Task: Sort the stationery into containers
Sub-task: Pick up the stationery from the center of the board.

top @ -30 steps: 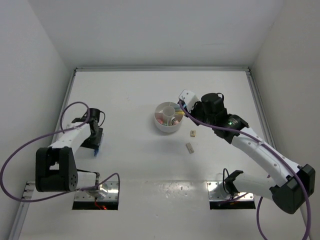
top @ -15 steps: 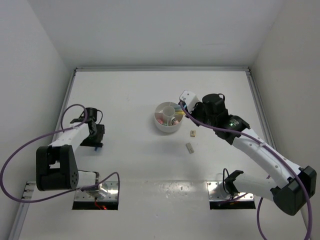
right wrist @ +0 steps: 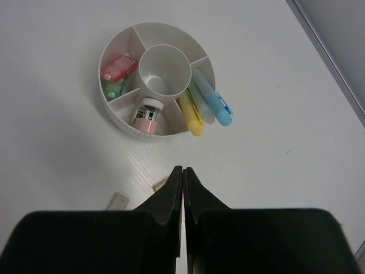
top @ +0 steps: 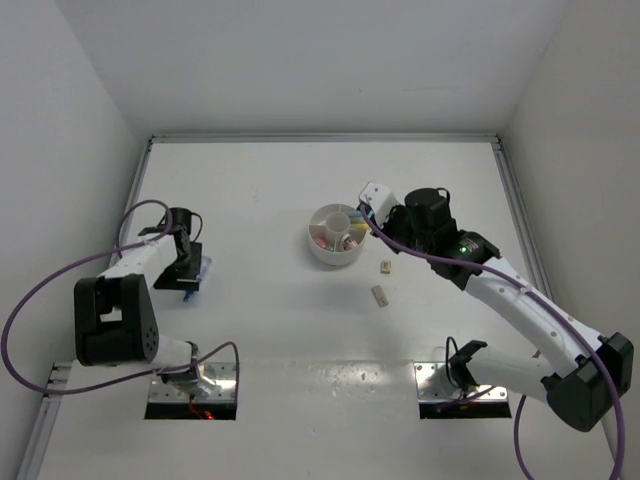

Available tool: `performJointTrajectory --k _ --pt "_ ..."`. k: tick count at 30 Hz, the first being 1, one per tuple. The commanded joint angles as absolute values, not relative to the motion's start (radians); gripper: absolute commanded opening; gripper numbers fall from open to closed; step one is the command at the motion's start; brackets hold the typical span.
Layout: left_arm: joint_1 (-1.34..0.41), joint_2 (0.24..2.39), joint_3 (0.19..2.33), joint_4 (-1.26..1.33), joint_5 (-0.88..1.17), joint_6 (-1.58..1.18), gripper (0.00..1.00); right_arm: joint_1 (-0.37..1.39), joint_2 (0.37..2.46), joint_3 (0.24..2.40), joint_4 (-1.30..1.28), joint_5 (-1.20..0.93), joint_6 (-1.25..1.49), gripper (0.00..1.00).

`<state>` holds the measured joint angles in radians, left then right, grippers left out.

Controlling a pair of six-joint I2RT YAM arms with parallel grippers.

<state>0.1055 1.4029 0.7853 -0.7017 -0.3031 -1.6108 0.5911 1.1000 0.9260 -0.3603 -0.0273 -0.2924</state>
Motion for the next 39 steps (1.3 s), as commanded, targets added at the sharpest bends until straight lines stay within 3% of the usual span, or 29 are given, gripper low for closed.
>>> performJointTrajectory --k 1,12,22,29,39 --pt "0.094 1.364 0.801 -0.707 -0.299 -1.638 0.73 0.588 1.085 0.914 -0.341 -0.04 -0.307 0.0" --pt "0.147 1.367 0.832 -0.747 -0.252 -1.575 0.74 0.588 1.075 0.914 -0.341 -0.04 -0.307 0.0" --pt "0.095 1.333 0.761 -0.726 -0.186 -1.749 0.74 0.588 1.075 0.914 -0.341 -0.049 -0.307 0.0" --pt "0.074 1.342 0.742 -0.736 -0.305 -1.917 0.74 0.588 1.075 0.914 -0.341 -0.058 -0.307 0.0" --pt "0.092 1.423 0.775 -0.778 -0.363 -1.948 0.7 0.588 1.066 0.914 -0.341 -0.058 -0.307 0.0"
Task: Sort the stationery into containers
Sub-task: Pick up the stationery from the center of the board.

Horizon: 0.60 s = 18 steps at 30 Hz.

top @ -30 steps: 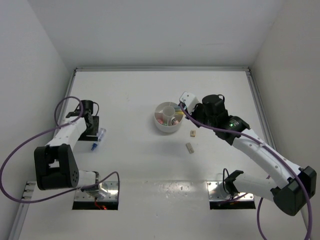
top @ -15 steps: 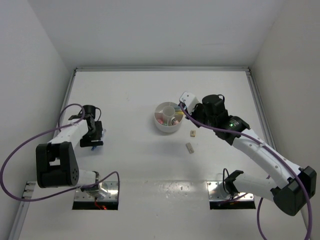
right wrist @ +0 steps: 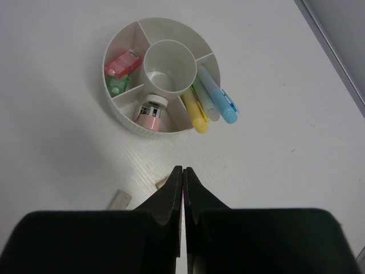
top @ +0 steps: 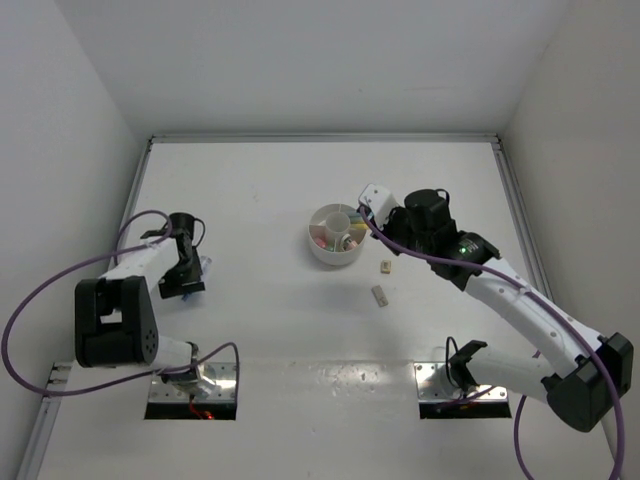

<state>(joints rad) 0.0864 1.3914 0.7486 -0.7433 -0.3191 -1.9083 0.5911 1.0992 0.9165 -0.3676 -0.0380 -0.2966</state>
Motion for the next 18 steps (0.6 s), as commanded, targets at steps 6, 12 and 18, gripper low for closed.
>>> performJointTrajectory --k 6,12,18 --pt "0.13 1.483 0.811 -0.796 -0.364 -1.948 0.62 0.588 1.066 0.914 -0.341 -0.058 -0.307 0.0" --pt "0.14 1.568 0.847 -0.796 -0.364 -1.957 0.57 0.588 1.057 0.914 -0.341 -0.058 -0.307 0.0" --pt "0.14 1.601 0.87 -0.796 -0.376 -1.945 0.35 0.588 1.057 0.914 -0.341 -0.058 -0.307 0.0"
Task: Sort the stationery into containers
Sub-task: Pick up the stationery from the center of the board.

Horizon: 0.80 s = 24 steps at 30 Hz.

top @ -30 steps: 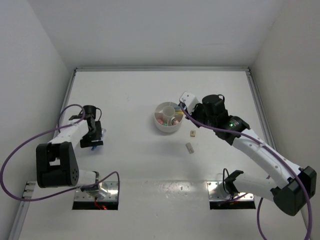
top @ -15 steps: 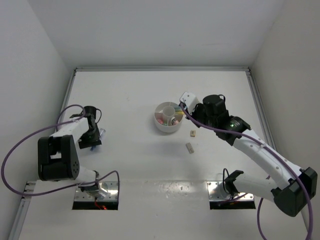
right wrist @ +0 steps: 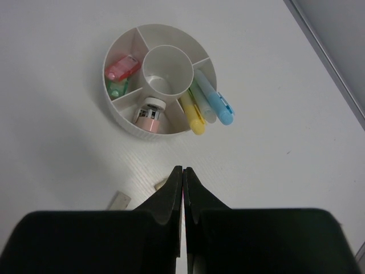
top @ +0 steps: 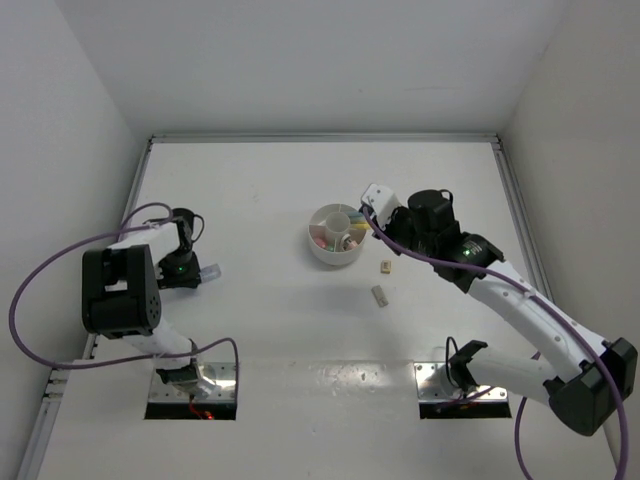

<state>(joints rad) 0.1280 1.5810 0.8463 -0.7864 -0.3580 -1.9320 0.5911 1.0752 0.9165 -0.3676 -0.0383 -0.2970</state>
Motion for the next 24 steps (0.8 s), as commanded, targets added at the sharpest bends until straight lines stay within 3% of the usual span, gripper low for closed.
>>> performJointTrajectory --k 1,2,4,13,21,24 --pt "0.14 1.611 0.87 -0.796 -0.376 -1.936 0.24 0.588 1.057 0.914 -0.341 -0.058 -0.307 0.0" --pt "0.149 1.611 0.87 -0.781 -0.376 -1.925 0.1 0.588 1.057 0.914 -0.341 -0.058 -0.307 0.0" --pt "0.149 1.646 0.87 -0.756 -0.355 -1.895 0.01 0.588 1.057 0.914 -0.341 -0.058 -0.307 0.0" --pt "0.169 1.796 0.879 -0.671 -0.267 -1.769 0.02 0.588 1.048 0.914 -0.341 -0.058 -0.307 0.0" --pt "0.169 1.796 0.833 -0.589 -0.218 -1.718 0.17 0.588 1.048 0.914 -0.341 -0.058 -0.307 0.0" --pt "0.178 1.796 0.833 -0.589 -0.209 -1.697 0.17 0.588 1.048 0.905 -0.341 -0.058 -0.307 0.0"
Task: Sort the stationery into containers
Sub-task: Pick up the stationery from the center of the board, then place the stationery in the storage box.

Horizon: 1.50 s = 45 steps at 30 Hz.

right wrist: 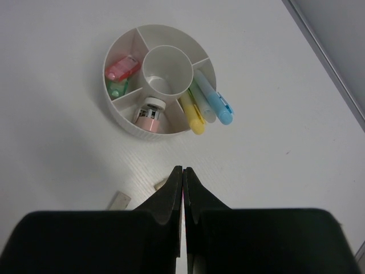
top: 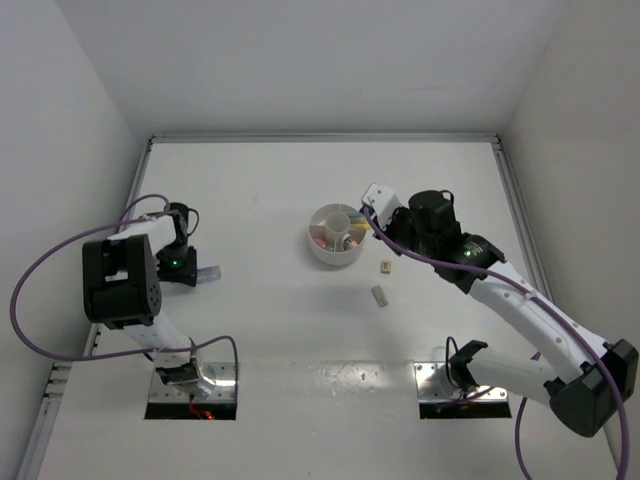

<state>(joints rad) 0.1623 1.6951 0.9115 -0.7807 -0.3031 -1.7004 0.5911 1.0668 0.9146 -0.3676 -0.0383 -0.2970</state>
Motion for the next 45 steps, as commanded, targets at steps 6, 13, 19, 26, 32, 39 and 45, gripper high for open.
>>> performJointTrajectory --k 6,13,19,26,32,39,45 --pt "0.178 1.805 0.842 -0.58 -0.209 -1.631 0.0 0.588 1.048 0.905 -0.341 -0.058 -0.307 0.0" --pt "0.053 1.669 0.946 -0.5 -0.259 -1.332 0.0 0.588 1.048 0.905 -0.341 -0.058 -0.307 0.0" --pt "-0.165 1.537 1.095 -0.292 -0.181 -0.766 0.0 0.588 1.048 0.905 -0.341 -0.038 -0.307 0.0" --pt "-0.307 1.389 1.102 -0.002 0.114 -0.487 0.0 0.588 1.069 0.905 -0.341 -0.029 -0.307 0.0" --pt "-0.366 1.442 1.049 0.363 0.581 -0.361 0.0 0.588 1.078 0.905 -0.341 -0.029 -0.307 0.0" --pt "-0.504 1.569 1.077 0.547 0.529 -0.281 0.0 0.588 1.097 0.896 -0.331 -0.02 -0.325 0.0" --pt "-0.568 1.635 1.112 0.571 0.373 -0.227 0.0 0.588 1.106 0.887 -0.331 -0.02 -0.336 0.0"
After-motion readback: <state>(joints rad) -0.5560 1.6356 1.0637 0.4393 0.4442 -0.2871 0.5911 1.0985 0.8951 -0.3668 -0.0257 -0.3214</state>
